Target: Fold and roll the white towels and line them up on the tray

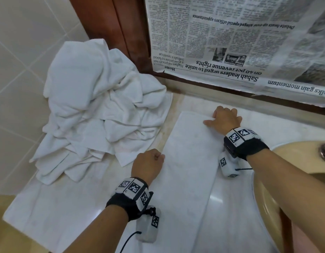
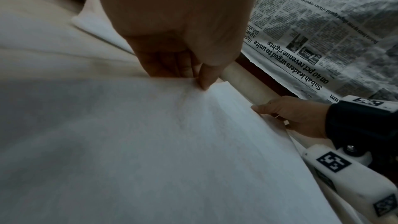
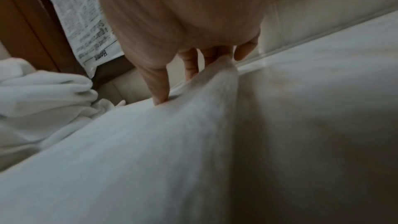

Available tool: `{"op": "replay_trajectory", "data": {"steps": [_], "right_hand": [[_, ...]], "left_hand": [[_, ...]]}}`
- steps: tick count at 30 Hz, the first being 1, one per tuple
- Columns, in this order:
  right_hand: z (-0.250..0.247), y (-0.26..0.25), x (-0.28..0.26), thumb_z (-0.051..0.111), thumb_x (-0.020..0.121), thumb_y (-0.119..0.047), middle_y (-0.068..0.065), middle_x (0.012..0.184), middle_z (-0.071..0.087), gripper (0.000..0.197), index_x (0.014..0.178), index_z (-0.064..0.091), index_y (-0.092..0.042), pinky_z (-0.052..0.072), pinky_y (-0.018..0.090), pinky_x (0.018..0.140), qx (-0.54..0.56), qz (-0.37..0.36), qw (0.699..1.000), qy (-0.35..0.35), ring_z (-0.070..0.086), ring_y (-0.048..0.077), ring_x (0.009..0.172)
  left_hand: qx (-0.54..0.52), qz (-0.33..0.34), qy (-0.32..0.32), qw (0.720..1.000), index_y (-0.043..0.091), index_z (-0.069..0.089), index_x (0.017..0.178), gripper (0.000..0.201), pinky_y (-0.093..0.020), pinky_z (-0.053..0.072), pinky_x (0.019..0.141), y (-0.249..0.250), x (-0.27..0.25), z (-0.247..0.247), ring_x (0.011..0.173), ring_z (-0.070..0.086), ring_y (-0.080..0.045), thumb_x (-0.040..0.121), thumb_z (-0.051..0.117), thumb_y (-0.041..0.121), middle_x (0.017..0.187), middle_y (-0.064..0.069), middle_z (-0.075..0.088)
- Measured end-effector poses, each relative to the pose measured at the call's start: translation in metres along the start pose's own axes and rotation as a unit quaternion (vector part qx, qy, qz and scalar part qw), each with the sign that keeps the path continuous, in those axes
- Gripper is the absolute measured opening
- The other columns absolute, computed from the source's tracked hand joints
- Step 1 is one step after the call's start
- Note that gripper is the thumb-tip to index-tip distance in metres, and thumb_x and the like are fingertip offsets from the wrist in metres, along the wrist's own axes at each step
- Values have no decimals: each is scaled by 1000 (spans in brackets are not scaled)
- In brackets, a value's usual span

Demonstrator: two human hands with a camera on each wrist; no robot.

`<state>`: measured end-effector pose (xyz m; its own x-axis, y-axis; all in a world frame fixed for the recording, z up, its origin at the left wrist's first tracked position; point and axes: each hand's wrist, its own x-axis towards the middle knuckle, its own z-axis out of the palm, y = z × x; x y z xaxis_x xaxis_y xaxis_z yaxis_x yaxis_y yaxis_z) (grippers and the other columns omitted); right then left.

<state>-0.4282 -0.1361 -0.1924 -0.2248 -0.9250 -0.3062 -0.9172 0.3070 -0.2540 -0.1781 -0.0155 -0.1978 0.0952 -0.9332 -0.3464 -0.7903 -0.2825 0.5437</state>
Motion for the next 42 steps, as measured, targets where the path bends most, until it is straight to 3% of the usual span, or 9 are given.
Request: {"op": "replay_trajectory", "data": {"steps": [5, 9, 23, 26, 29, 32, 34, 37, 42], "right_hand": [[-4, -2, 1, 54, 90, -32, 5, 100, 60, 19, 97, 59, -15, 26, 38, 87, -1, -9, 1000, -15, 50, 28, 109], [-4, -1, 2, 45, 93, -24, 7, 102, 59, 13, 94, 54, -14, 22, 36, 82, 26, 3, 1000, -8, 46, 26, 93], [7, -8, 1, 41, 95, -23, 11, 119, 57, 30, 123, 46, -14, 29, 42, 97, -15, 32, 999, 6, 44, 30, 118], [-4, -18, -14, 47, 88, -18, 12, 131, 46, 38, 126, 43, -14, 27, 45, 100, -50, 27, 998, 13, 33, 31, 124], [1, -34, -57, 50, 93, -32, 10, 151, 27, 52, 140, 37, -17, 17, 45, 111, -51, -113, 991, 44, 17, 29, 140], [33, -46, -108, 43, 97, -48, 2, 162, 2, 62, 150, 24, -25, 6, 43, 117, -21, -256, 962, -89, -3, 22, 148], [55, -38, -114, 36, 96, -56, -4, 161, -14, 66, 153, 10, -34, 0, 47, 118, -62, -275, 949, -144, -16, 19, 147], [58, -20, -92, 29, 93, -67, -14, 157, -23, 71, 151, -6, -42, -4, 54, 117, -113, -272, 945, -143, -22, 17, 145], [45, -8, -66, 30, 91, -71, -16, 154, -30, 77, 149, -12, -45, -7, 54, 115, -137, -251, 943, -169, -26, 16, 144]], "left_hand": [[62, 1, 1, 998, 16, 64, 98, 26, -29, 45, 81, 6, 4, 1, 96, 61, -21, 97, 49, 37, 96, -2, 69], [76, -6, 9, 997, 16, 63, 98, 27, -27, 43, 76, 7, 2, 3, 94, 61, -21, 98, 47, 38, 95, -2, 68], [55, -42, 3, 998, 13, 56, 96, 24, -34, 47, 83, 19, 6, 4, 96, 58, -27, 96, 52, 36, 98, -7, 63], [55, -33, 3, 998, 14, 52, 94, 23, -33, 47, 80, 17, 5, 6, 93, 58, -27, 96, 50, 36, 96, -7, 63], [70, -14, 4, 997, 12, 49, 97, 24, -34, 46, 78, 14, 5, 10, 94, 59, -28, 98, 48, 37, 96, -8, 65], [78, -1, -4, 997, 9, 48, 104, 28, -37, 48, 79, 12, 6, 12, 94, 61, -31, 98, 46, 37, 97, -10, 66], [82, 0, -10, 997, 8, 48, 105, 30, -37, 48, 78, 12, 7, 11, 94, 61, -31, 98, 46, 38, 98, -10, 65], [70, -4, -13, 997, 7, 49, 105, 32, -36, 47, 78, 11, 7, 9, 94, 61, -30, 98, 47, 38, 98, -11, 65], [27, -8, -85, 996, 16, 47, 102, 29, -32, 43, 76, 3, 0, 2, 96, 58, -28, 94, 54, 43, 101, -8, 62]]}}
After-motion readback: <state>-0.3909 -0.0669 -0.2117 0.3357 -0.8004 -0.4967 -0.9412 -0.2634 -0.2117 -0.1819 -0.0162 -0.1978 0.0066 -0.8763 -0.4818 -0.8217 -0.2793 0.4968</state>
